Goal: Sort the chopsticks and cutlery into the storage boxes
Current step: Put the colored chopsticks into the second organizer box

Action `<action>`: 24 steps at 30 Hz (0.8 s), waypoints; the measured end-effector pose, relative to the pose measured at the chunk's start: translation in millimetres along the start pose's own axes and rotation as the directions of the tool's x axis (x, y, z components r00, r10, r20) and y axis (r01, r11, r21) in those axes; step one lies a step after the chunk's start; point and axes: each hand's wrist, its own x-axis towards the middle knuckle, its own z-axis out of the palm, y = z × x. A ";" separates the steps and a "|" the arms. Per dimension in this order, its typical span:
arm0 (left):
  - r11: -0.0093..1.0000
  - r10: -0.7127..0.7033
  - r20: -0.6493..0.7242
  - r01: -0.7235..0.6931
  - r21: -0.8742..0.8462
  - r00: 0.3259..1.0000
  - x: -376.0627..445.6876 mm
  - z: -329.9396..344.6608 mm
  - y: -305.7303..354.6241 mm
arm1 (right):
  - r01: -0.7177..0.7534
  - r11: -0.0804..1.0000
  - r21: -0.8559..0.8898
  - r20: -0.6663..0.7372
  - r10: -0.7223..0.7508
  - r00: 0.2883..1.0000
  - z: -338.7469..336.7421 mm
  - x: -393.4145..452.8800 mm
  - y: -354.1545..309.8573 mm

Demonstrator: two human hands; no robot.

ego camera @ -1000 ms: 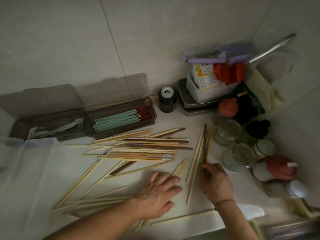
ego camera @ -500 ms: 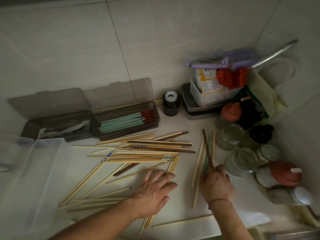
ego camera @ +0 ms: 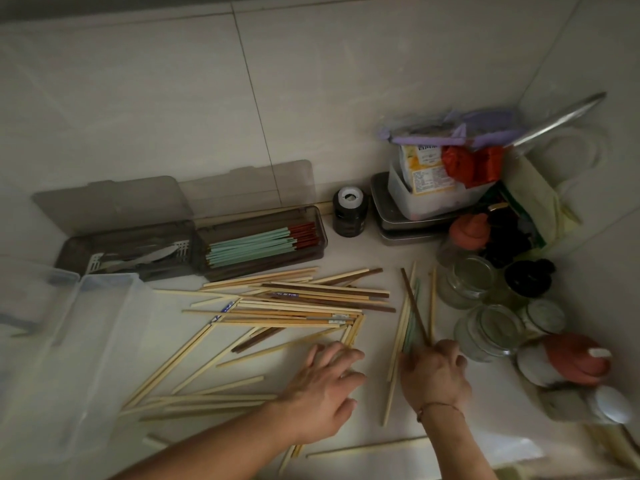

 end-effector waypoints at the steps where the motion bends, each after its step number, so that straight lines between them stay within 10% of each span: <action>1: 1.000 0.004 -0.034 -0.005 -0.027 0.999 0.5 1.7 1.2 | -0.002 1.000 0.028 -0.001 0.002 1.000 -1.4 -2.1 -0.2; 5: 0.939 -0.159 -0.040 0.139 -0.316 0.986 5.0 -6.3 13.0 | 0.029 0.988 0.150 -0.013 -0.028 1.000 -9.4 -19.7 -5.4; 9: 0.196 -0.411 0.393 0.501 -0.843 0.822 16.7 -32.5 31.0 | 0.109 0.941 0.320 0.037 -0.127 0.991 -7.9 -42.2 -13.6; 12: -0.047 -0.444 0.473 0.507 -0.861 0.761 15.8 -42.4 31.3 | 0.235 0.888 0.394 -0.033 -0.242 0.970 -0.3 -58.2 -24.8; 17: 0.064 -0.516 0.410 0.511 -0.857 0.752 2.2 -52.1 15.0 | 0.553 0.750 0.364 -0.245 -0.495 0.833 6.9 -64.8 -33.4; 20: 0.425 -0.498 0.218 0.455 -0.783 0.839 -12.3 -60.5 -8.0 | 0.763 0.646 0.022 -0.499 -0.654 0.568 -4.7 -50.7 -35.5; 24: 0.755 -0.467 -0.032 0.380 -0.534 0.883 -31.2 -77.8 -42.1 | 0.812 0.500 -0.302 -0.484 -0.814 0.321 -21.6 -14.5 -52.7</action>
